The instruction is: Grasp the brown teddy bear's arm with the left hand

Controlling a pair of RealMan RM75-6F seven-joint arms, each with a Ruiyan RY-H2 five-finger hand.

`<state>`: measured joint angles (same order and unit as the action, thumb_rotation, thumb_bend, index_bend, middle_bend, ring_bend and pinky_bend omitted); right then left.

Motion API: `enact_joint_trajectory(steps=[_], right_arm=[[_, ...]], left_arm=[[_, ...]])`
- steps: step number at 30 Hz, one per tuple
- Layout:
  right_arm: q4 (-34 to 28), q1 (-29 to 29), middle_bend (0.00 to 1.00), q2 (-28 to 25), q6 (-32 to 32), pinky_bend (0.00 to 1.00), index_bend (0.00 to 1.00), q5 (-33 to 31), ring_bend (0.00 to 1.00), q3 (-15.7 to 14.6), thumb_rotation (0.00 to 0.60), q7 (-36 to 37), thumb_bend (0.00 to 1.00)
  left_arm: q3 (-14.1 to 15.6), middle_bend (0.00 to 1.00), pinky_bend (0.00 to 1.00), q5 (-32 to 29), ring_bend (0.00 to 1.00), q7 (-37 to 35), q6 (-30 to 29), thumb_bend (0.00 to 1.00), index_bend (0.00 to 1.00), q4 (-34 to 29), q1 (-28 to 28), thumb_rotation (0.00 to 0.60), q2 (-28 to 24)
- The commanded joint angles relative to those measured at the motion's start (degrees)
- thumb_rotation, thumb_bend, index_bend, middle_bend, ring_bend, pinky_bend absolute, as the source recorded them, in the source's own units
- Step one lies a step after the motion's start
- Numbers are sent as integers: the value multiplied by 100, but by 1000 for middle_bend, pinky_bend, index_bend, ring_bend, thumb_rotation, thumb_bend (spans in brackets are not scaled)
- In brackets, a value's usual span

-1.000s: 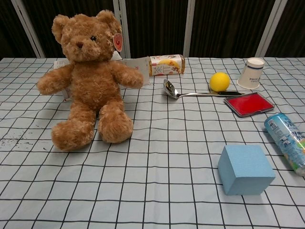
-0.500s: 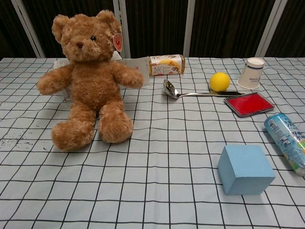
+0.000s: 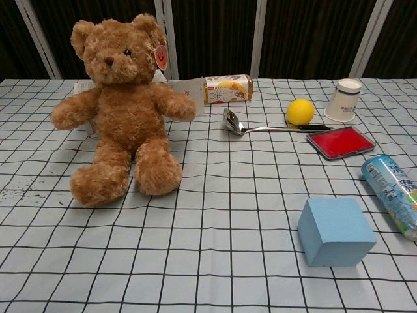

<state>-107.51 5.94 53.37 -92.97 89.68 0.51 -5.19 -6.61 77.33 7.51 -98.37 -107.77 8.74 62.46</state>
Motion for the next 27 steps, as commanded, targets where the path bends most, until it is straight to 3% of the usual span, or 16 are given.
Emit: enact_joint_trajectory(steps=[1, 6, 12, 19, 27], right_arm=[[0, -4, 61, 3, 17, 0, 117, -9, 87, -3, 600, -4, 218], [-5, -4, 61, 3, 31, 0, 117, -29, 87, -4, 600, -9, 217], [-6, -23, 61, 10, 68, 0, 116, -63, 87, 7, 600, -21, 217], [8, -35, 61, 7, 103, 0, 117, -110, 87, 15, 600, 2, 218], [35, -40, 61, -2, 107, 0, 117, -126, 87, 27, 600, 95, 218]], left_arm=[[-84, 81, 0, -124, 0, -171, 301, 392, 217, 43, -173, 600, 14], [-289, 93, 0, -477, 0, -501, 999, 380, 220, 68, -556, 600, 45], [-740, 105, 0, -1106, 0, -929, 2109, 365, 222, 94, -1256, 600, 51], [-1333, 68, 0, -2155, 0, -1655, 3380, 318, 223, 203, -2052, 600, 347], [-1659, 29, 0, -3307, 0, -1987, 4575, 238, 188, 673, -2841, 600, 742]])
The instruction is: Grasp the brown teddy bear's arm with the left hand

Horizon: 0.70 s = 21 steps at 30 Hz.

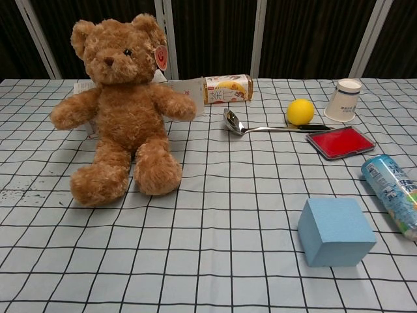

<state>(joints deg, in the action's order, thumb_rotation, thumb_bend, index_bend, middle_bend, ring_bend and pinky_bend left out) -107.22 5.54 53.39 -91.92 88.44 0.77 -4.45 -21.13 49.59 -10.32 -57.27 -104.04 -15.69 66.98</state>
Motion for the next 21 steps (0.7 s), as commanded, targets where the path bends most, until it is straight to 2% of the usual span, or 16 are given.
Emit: enact_joint_trajectory(steps=[1, 4, 13, 21], right_arm=[[10, 0, 61, -6, 0, 0, 117, 0, 87, 0, 600, 33, 217], [22, 7, 61, -18, -15, 0, 117, 2, 87, 2, 600, 74, 218], [45, 13, 61, -45, -22, 0, 116, -4, 87, 4, 600, 153, 218], [46, 9, 61, -49, -13, 0, 117, -24, 87, 10, 600, 158, 218]], left_arm=[[-244, 22, 0, -668, 0, -262, 578, 233, 185, 369, -482, 600, 360], [-325, 10, 0, -1035, 0, -471, 952, 231, 176, 582, -705, 600, 545], [-458, 15, 0, -1703, 0, -866, 1522, 231, 169, 1326, -1162, 600, 1075], [-515, 23, 0, -1739, 0, -1085, 1661, 231, 169, 1721, -1369, 600, 1466]])
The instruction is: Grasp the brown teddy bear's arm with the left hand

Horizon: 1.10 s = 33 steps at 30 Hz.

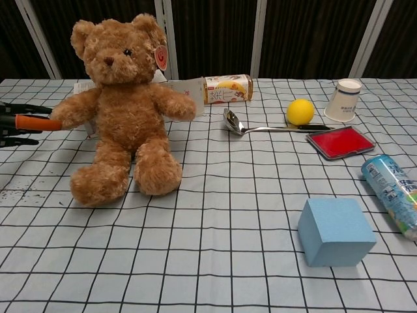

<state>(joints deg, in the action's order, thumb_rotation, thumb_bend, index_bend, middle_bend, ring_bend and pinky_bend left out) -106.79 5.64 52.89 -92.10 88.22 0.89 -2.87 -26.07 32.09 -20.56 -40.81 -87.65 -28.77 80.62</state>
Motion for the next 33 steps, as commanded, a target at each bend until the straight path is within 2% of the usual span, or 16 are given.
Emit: enact_joint_trajectory(steps=[1, 12, 26, 33], right_arm=[[4, -4, 61, 1, 12, 0, 117, -1, 87, -4, 600, 0, 217], [12, -12, 61, -3, 31, 0, 116, -16, 87, -1, 600, 18, 217], [1, -12, 61, -25, 48, 0, 117, -16, 87, -13, 600, 43, 218], [-7, -20, 61, -27, 72, 0, 117, -23, 87, -18, 600, 32, 217]], left_arm=[[-39, 26, 0, 19, 0, -94, 7, 231, 169, 116, -81, 600, 153], [-77, 108, 0, 159, 0, -72, -212, 247, 193, 288, -323, 600, 533], [-156, 248, 0, 21, 0, 33, -747, 377, 235, 337, -448, 600, 837], [-170, 283, 0, -84, 0, 109, -870, 433, 264, 384, -491, 600, 938]])
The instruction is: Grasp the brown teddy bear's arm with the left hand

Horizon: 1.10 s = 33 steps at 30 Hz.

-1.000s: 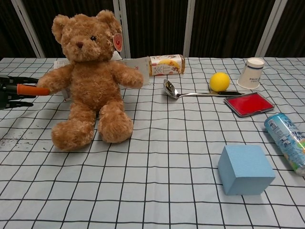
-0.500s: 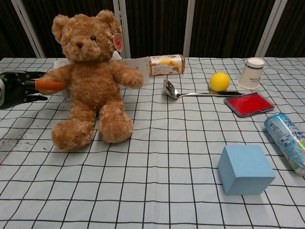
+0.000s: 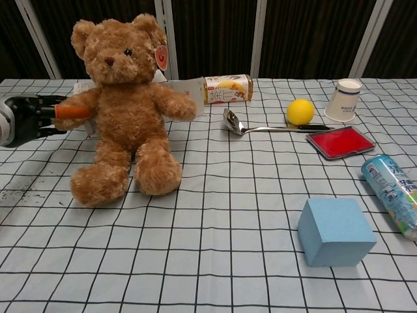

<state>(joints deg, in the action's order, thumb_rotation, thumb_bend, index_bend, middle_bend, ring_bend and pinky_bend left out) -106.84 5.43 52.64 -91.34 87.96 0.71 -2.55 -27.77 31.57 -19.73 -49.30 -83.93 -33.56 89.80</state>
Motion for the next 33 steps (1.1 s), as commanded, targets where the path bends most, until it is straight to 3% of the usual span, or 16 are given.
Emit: enact_joint_trajectory(steps=[1, 12, 16, 18, 20, 22, 33], right_arm=[[-3, 4, 61, -4, -10, 0, 117, 7, 87, -1, 600, 4, 217], [6, 11, 61, -20, -21, 0, 116, 10, 87, -3, 600, 53, 217], [10, 10, 61, -21, -20, 0, 117, 18, 87, -6, 600, 63, 218], [9, 8, 61, -22, -16, 0, 117, 24, 87, -9, 600, 66, 218], [4, 7, 61, -26, -8, 0, 117, 34, 87, -16, 600, 84, 218], [4, 7, 61, -30, -9, 0, 117, 42, 87, -18, 600, 94, 217], [-4, 0, 61, -19, 1, 0, 117, 42, 87, -20, 600, 61, 218]], left_arm=[[-3, 291, 0, -58, 0, 44, -37, 444, 272, 15, -23, 600, 35], [-99, 398, 0, -331, 25, 252, -392, 549, 437, 48, -104, 600, 202], [-148, 387, 0, -505, 25, 356, -506, 553, 437, 59, -130, 600, 241], [-769, 379, 0, -853, 25, 609, -368, 553, 426, 362, -823, 600, 353], [-448, 375, 0, -1338, 25, 755, -527, 553, 419, 440, -575, 600, 418], [-309, 373, 0, -1110, 25, 566, -724, 553, 413, 188, -263, 600, 345], [-411, 364, 0, -698, 25, 390, -901, 553, 402, 78, -158, 600, 454]])
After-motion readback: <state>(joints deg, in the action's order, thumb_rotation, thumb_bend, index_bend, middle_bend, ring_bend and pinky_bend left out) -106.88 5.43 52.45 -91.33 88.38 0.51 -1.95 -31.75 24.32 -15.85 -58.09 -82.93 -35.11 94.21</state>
